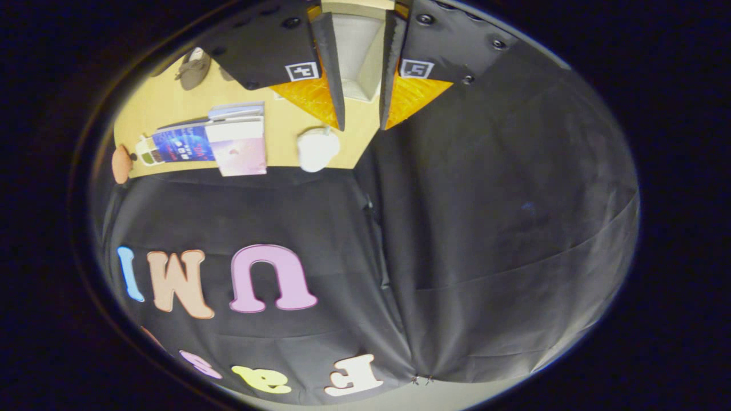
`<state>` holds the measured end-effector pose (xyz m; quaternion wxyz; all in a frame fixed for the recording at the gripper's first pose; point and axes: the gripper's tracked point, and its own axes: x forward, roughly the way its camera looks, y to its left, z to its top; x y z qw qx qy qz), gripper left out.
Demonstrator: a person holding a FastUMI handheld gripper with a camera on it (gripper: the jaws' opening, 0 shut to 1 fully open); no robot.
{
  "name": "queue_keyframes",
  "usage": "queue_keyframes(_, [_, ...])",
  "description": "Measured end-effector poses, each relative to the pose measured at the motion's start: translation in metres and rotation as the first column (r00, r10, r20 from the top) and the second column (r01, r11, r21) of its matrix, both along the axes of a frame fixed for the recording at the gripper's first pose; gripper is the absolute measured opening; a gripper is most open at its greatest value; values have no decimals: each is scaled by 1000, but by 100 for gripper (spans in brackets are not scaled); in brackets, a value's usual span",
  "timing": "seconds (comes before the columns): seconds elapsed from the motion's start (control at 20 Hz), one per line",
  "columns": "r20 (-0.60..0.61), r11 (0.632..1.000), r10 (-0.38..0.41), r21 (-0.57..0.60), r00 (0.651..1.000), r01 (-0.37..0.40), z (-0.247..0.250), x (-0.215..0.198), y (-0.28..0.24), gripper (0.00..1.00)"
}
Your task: Open the storage box then place both shoes into the box .Put the left shoe in first, then the right shoe, with the right side of both shoes facing outward in a uniform manner.
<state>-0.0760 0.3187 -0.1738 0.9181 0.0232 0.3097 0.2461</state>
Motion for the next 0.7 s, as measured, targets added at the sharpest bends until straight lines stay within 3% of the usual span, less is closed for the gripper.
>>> queue_keyframes(0.35, [34, 987, -139, -70, 990, 141, -28, 22, -93, 38])
queue_keyframes(0.7, [7, 950, -268, -164, 963, 266, -79, 26, -184, 38])
